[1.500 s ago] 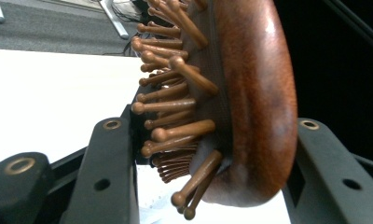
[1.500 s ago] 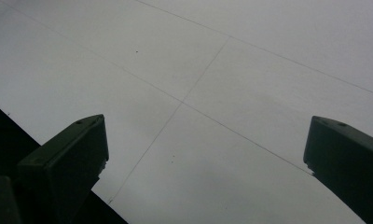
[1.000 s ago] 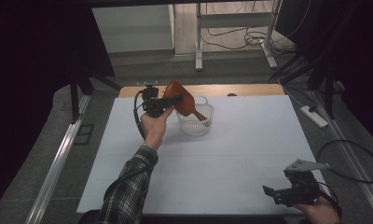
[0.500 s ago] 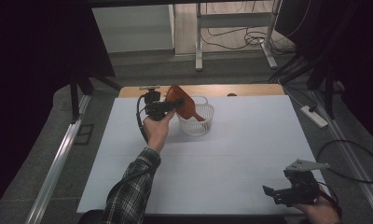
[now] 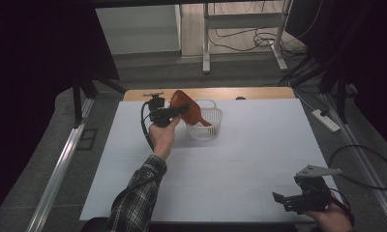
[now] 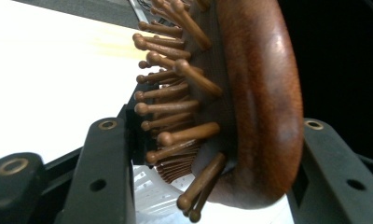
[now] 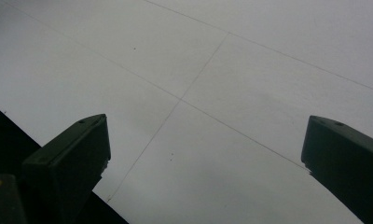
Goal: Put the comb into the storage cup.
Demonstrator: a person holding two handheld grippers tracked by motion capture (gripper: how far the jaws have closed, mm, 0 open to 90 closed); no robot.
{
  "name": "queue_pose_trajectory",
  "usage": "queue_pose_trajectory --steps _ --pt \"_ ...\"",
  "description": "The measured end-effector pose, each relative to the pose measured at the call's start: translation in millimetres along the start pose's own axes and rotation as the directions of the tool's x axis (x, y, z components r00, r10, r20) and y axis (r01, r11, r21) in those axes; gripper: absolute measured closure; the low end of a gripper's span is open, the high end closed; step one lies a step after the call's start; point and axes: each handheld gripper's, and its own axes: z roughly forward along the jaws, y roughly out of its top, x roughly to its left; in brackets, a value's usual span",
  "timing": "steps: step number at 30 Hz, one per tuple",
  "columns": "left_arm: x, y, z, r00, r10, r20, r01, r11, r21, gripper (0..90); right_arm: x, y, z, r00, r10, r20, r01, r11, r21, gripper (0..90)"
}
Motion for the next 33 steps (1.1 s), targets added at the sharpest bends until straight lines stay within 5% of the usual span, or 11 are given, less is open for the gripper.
queue_pose_trajectory --steps 15,33 --pt "6.9 -1.7 1.1 0.9993 -0.033 -0.017 0.033 0.9994 -0.008 43.6 -0.1 0.0 0.1 1.0 0.0 0.0 0.0 1.0 0.001 1.4" --pt "12.2 -0.2 -0.1 0.9996 -0.019 -0.02 0.02 0.9996 0.019 34.5 0.1 0.1 0.3 1.0 -0.002 0.0 0.002 1.0 0.002 1.4"
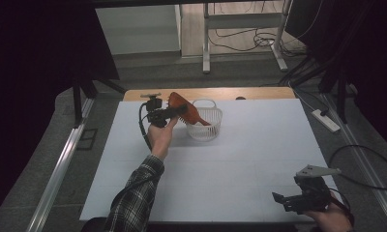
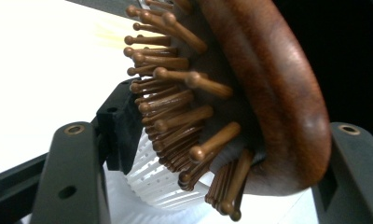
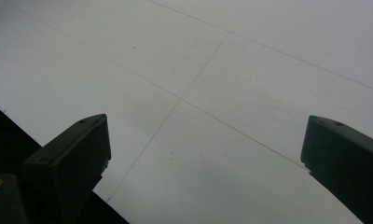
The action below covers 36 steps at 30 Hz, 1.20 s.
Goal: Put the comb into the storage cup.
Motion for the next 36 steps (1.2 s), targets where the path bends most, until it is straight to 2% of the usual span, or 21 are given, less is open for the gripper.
queue_pose_trajectory --steps 21,26,36 --pt "-3.9 8.2 -3.8 0.9966 0.08 -0.017 -0.079 0.9934 0.084 25.8 0.2 0.0 0.0 1.0 -0.001 0.001 0.001 1.0 0.0 1.4" --pt "-4.3 7.7 -4.5 0.9931 0.114 -0.028 -0.11 0.988 0.108 23.3 0.3 -0.1 -0.2 1.0 -0.001 0.001 0.001 1.0 0.0 1.4" --pt "-3.2 8.4 -8.3 0.9838 0.178 -0.023 -0.173 0.9746 0.143 18.7 0.4 -0.3 -0.4 1.0 -0.001 0.004 0.001 1.0 -0.005 1.4"
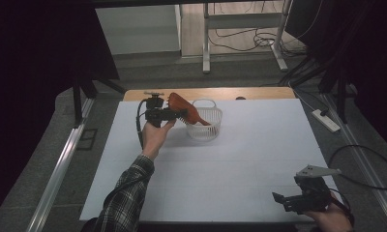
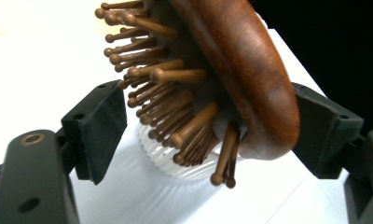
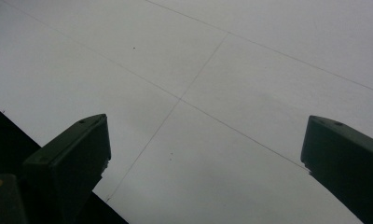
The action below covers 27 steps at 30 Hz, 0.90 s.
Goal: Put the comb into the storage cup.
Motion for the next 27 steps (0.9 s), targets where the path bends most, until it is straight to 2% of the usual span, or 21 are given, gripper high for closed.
queue_pose_trajectory --steps 4,10,18,27 --pt "1.8 -0.6 -2.6 0.9995 0.024 0.021 -0.024 0.9997 0.006 18.1 0.1 -0.1 -0.2 1.0 0.0 0.0 0.0 1.0 0.0 1.3" --pt "2.1 -0.8 -6.7 0.998 0.06 0.021 -0.06 0.9981 0.016 15.3 0.4 -0.1 -0.4 1.0 -0.001 0.002 0.001 1.0 -0.003 1.3" --pt "1.9 -2.7 -13.2 0.9962 0.084 0.024 -0.084 0.9961 0.027 13.1 0.1 -0.3 -0.7 1.0 0.0 0.0 0.0 1.0 -0.005 0.9" --pt "-1.2 -5.7 -21.6 0.9901 0.139 0.019 -0.14 0.9894 0.04 9.7 0.6 -0.4 -1.0 0.9999 -0.008 -0.006 0.008 1.0 -0.004 0.8"
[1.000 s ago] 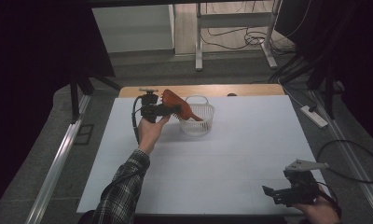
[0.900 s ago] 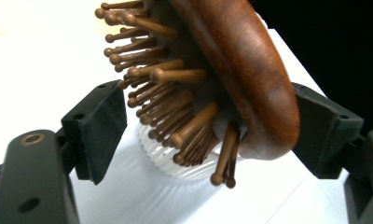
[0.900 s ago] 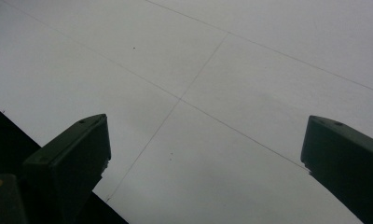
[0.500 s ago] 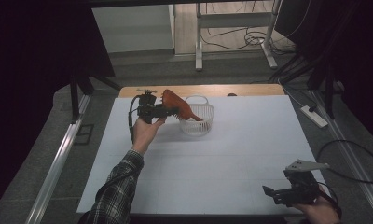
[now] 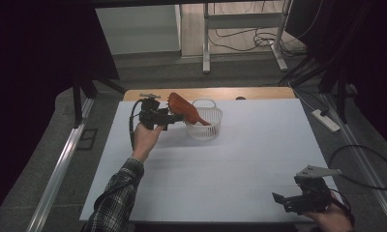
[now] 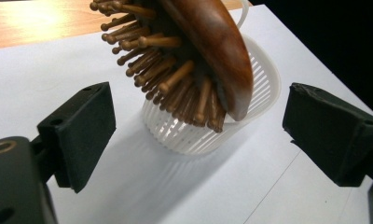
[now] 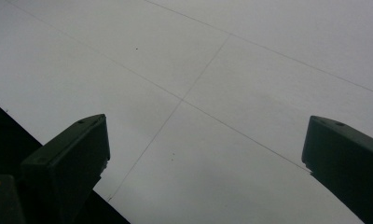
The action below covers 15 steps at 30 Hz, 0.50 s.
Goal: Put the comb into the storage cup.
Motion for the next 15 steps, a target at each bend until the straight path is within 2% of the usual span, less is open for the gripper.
queue_pose_trajectory --steps 4,10,15 --pt "-3.1 -2.2 -3.2 0.9998 0.02 -0.001 -0.02 0.9998 0.003 8.4 0.3 -0.1 -0.2 1.0 -0.002 0.001 0.002 1.0 -0.002 0.8" --pt "-8.6 -5.1 -6.0 0.9966 0.076 -0.031 -0.075 0.9969 0.025 5.3 -0.1 -0.2 -0.5 1.0 0.002 0.0 -0.002 1.0 -0.005 0.5" --pt "-10.6 -9.0 -6.9 0.9938 0.1 -0.05 -0.098 0.9946 0.035 3.8 -0.1 -0.3 -0.7 1.0 0.003 0.0 -0.003 1.0 -0.006 0.4"
